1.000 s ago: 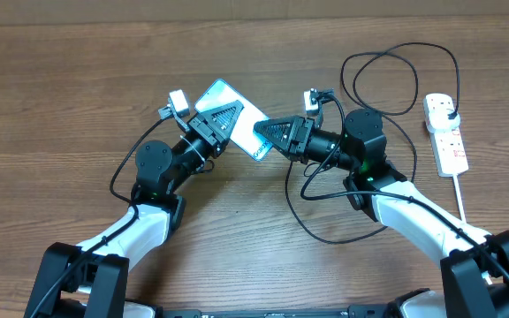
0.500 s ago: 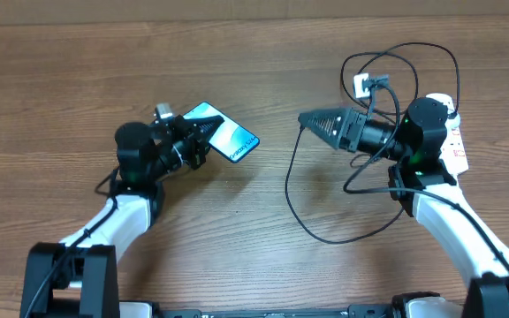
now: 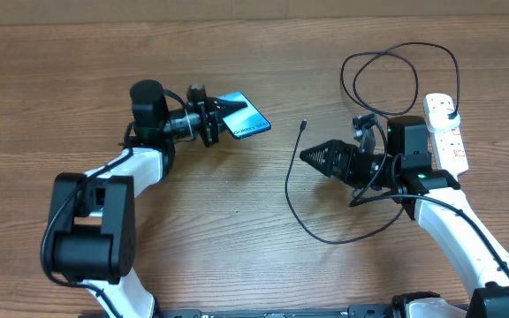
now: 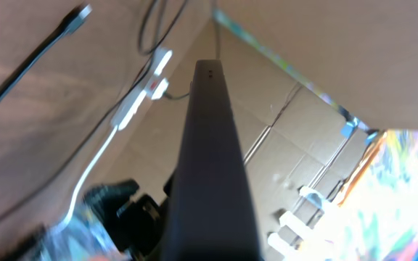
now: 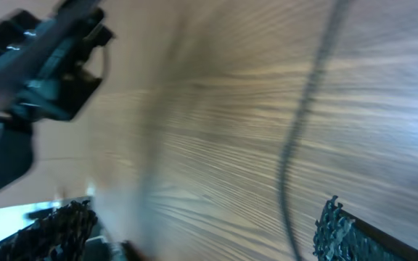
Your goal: Plug charger to phone and switch on socket
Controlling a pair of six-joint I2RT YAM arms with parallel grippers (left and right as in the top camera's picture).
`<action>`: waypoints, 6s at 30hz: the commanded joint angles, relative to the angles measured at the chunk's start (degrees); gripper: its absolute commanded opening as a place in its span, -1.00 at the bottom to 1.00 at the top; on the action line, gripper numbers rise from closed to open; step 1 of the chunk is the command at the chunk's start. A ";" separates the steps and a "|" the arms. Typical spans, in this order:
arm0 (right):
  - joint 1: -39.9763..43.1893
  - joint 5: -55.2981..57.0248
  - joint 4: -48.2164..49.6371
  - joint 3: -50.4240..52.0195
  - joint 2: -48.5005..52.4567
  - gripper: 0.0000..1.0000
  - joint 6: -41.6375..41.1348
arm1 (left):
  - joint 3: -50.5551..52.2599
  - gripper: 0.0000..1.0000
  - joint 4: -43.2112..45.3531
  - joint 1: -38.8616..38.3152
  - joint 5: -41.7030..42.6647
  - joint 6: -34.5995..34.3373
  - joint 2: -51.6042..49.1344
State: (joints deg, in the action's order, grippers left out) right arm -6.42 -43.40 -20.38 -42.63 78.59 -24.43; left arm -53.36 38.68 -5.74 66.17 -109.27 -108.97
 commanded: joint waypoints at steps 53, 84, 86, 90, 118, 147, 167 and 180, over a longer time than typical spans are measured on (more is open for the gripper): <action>0.04 17.86 -13.29 -0.24 -1.11 0.93 9.73 | -2.08 -0.91 4.85 3.52 16.39 -1.92 -1.99; -14.67 37.83 1.42 -21.49 24.17 0.56 10.64 | -2.14 -0.91 5.51 9.92 18.40 4.57 -1.99; -14.88 39.63 0.92 -23.39 26.62 0.50 8.96 | -2.14 -0.91 5.51 10.21 18.47 4.87 -1.99; -15.02 40.39 0.87 -25.24 29.68 0.37 6.49 | -2.14 -0.91 5.51 10.27 18.38 5.49 -1.99; -16.46 49.37 -3.28 -29.33 42.73 -0.09 1.07 | -2.14 -0.92 5.51 10.23 18.08 7.08 -2.29; -18.75 51.52 -14.93 -31.06 45.75 -0.50 4.48 | -2.14 -0.91 5.51 10.21 18.12 7.08 -2.29; -18.64 50.84 -14.12 -31.06 45.75 -0.93 1.68 | -2.14 -0.91 5.51 10.21 18.12 7.13 -2.29; -9.09 32.98 -18.03 -33.94 39.36 -0.93 -2.27 | -2.14 -0.91 5.35 10.19 15.15 8.85 -2.29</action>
State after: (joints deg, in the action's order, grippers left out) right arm -18.81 -4.40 -36.38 -78.72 118.54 -25.98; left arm -53.78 43.72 4.54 82.28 -102.63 -110.72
